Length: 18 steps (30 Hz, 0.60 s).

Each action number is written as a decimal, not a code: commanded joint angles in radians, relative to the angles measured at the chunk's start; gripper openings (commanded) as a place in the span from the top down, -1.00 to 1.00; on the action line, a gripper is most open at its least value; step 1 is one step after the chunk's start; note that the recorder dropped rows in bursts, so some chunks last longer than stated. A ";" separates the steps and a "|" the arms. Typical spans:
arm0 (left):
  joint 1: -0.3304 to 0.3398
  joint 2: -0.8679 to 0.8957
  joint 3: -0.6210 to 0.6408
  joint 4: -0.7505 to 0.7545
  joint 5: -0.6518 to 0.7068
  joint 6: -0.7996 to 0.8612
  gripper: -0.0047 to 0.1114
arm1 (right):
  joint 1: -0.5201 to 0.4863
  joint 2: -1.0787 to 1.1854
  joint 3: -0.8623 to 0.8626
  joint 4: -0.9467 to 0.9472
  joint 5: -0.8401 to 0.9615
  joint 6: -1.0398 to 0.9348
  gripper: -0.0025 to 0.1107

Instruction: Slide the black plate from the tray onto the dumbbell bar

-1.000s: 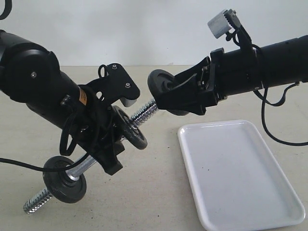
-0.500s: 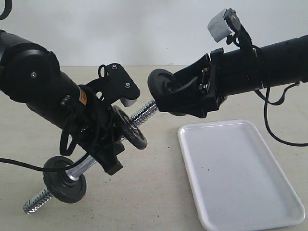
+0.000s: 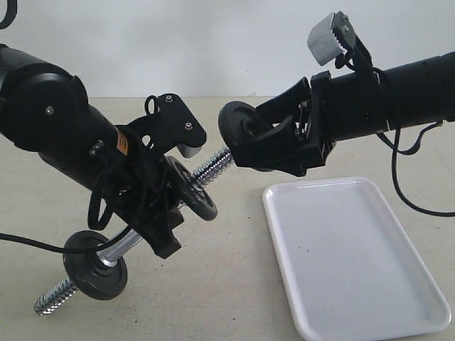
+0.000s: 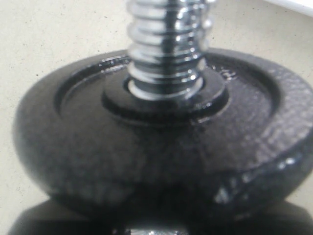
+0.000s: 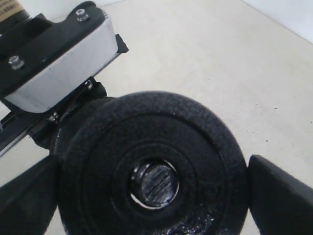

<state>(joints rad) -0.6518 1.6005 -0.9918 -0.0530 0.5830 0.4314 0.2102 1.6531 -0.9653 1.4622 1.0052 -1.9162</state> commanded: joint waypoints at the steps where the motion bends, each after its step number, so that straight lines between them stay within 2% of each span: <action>1: 0.001 -0.058 -0.037 -0.010 -0.508 -0.013 0.84 | -0.002 -0.016 -0.005 0.006 0.032 0.077 0.96; 6: 0.001 -0.058 -0.037 -0.010 -0.539 -0.013 0.84 | -0.002 -0.016 -0.005 0.006 0.034 0.101 0.96; 18: 0.001 -0.058 -0.037 -0.006 -0.545 0.162 0.84 | -0.002 -0.016 -0.005 0.000 0.038 0.103 0.96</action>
<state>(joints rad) -0.6479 1.6005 -0.9918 -0.0549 0.5830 0.5440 0.2102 1.6531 -0.9653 1.4391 1.0285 -1.8124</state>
